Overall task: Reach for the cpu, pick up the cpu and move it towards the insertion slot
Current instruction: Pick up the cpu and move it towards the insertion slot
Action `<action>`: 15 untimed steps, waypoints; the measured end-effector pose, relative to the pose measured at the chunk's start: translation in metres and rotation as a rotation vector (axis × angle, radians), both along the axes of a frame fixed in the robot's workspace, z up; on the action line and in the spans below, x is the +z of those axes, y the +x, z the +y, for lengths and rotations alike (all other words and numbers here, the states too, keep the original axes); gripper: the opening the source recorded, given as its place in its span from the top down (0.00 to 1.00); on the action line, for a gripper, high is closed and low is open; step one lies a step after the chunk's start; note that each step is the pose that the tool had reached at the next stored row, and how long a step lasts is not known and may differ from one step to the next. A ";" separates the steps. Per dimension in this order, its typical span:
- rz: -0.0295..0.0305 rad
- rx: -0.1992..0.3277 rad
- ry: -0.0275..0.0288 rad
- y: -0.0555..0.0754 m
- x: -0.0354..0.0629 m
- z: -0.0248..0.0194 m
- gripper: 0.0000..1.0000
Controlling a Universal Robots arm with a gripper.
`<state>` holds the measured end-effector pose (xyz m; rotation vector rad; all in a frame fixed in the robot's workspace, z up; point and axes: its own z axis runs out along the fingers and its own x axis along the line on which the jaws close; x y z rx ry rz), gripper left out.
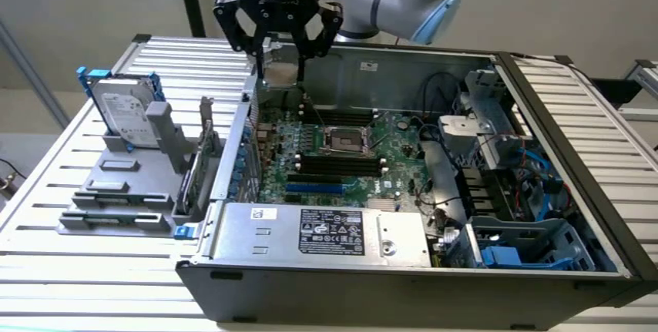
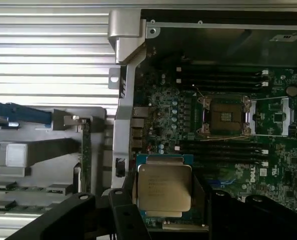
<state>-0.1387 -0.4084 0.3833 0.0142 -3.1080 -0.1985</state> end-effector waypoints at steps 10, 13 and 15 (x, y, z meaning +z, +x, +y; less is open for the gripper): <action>0.0000 0.000 0.0000 0.045 -0.0014 0.0023 0.46; 0.0000 0.000 -0.0001 0.059 -0.0025 0.0059 0.46; 0.0000 0.000 -0.0007 0.068 -0.0033 0.0099 0.46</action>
